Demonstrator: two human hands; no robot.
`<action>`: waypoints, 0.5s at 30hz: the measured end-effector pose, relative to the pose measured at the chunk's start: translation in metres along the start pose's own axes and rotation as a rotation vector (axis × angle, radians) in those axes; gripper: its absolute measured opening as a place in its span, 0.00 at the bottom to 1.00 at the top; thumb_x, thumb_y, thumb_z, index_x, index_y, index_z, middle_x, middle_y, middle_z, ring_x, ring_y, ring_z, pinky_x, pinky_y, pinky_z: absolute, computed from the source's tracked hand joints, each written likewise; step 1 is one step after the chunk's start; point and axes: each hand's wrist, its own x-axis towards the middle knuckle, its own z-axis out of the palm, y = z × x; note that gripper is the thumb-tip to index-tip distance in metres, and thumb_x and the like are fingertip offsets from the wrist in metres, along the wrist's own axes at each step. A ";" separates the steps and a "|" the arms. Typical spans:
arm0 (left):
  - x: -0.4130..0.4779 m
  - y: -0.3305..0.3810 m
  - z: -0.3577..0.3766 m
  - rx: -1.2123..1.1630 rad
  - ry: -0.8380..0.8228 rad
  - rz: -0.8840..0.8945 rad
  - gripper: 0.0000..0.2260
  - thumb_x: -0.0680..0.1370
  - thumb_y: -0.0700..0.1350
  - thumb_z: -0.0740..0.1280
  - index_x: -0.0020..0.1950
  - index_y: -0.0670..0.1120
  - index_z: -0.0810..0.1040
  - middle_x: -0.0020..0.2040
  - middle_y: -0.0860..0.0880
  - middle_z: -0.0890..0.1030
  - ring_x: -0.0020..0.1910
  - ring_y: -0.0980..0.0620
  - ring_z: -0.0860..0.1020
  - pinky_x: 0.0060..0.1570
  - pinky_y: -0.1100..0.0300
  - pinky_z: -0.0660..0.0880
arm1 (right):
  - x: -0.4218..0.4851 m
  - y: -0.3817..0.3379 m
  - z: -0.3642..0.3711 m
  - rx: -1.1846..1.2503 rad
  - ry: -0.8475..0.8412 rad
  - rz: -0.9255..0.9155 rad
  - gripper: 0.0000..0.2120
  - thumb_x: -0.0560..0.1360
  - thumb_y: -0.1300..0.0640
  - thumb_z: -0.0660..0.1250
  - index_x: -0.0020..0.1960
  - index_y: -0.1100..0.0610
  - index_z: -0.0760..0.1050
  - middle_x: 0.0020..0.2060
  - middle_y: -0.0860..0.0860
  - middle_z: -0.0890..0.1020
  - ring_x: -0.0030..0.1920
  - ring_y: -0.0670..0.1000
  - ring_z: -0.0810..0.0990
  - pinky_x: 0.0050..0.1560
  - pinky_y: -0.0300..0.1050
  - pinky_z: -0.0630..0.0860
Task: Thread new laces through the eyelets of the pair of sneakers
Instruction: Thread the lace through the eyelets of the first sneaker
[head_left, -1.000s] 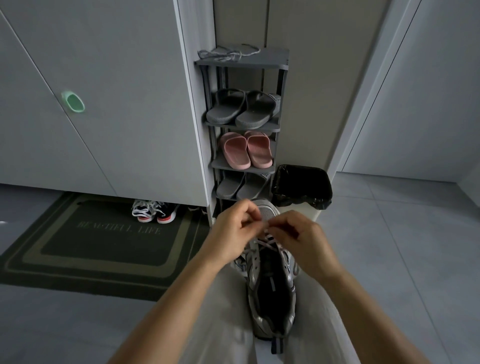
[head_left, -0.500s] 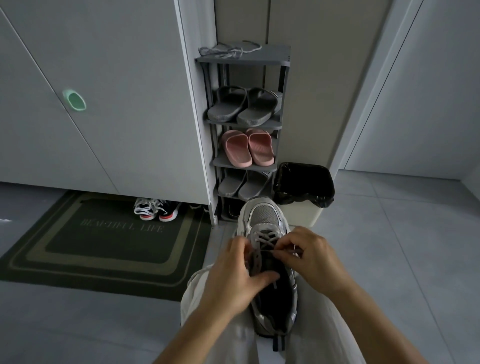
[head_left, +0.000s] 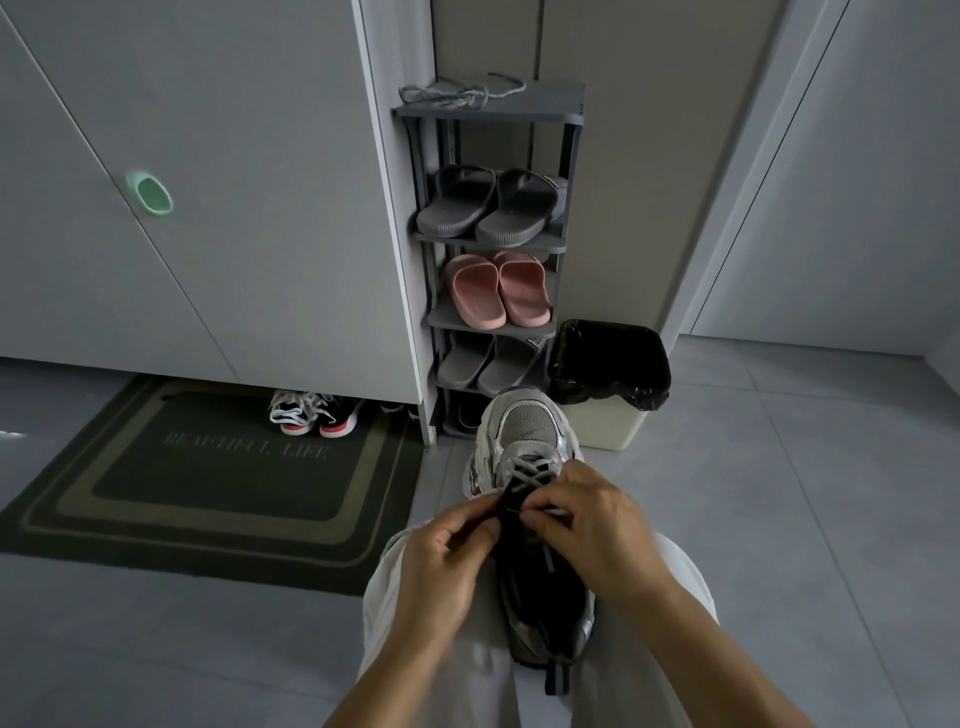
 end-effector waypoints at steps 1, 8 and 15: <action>0.000 0.000 0.000 0.002 0.001 -0.003 0.14 0.73 0.31 0.65 0.47 0.50 0.81 0.44 0.58 0.84 0.47 0.63 0.80 0.45 0.75 0.72 | 0.000 0.000 0.001 -0.003 0.013 -0.007 0.03 0.70 0.53 0.70 0.43 0.50 0.81 0.37 0.43 0.71 0.39 0.44 0.75 0.37 0.33 0.67; -0.003 0.003 0.001 0.137 -0.016 0.077 0.10 0.72 0.34 0.68 0.47 0.49 0.80 0.40 0.56 0.84 0.41 0.63 0.80 0.40 0.75 0.72 | 0.006 -0.008 0.001 -0.135 0.045 -0.167 0.04 0.65 0.54 0.67 0.36 0.53 0.79 0.33 0.47 0.75 0.33 0.46 0.75 0.28 0.32 0.65; 0.015 0.008 -0.002 -0.133 0.016 -0.124 0.08 0.74 0.32 0.63 0.38 0.42 0.77 0.29 0.50 0.81 0.30 0.55 0.78 0.32 0.67 0.75 | 0.009 -0.001 0.000 -0.049 -0.003 -0.191 0.08 0.67 0.54 0.66 0.45 0.53 0.77 0.39 0.48 0.76 0.38 0.41 0.71 0.37 0.30 0.66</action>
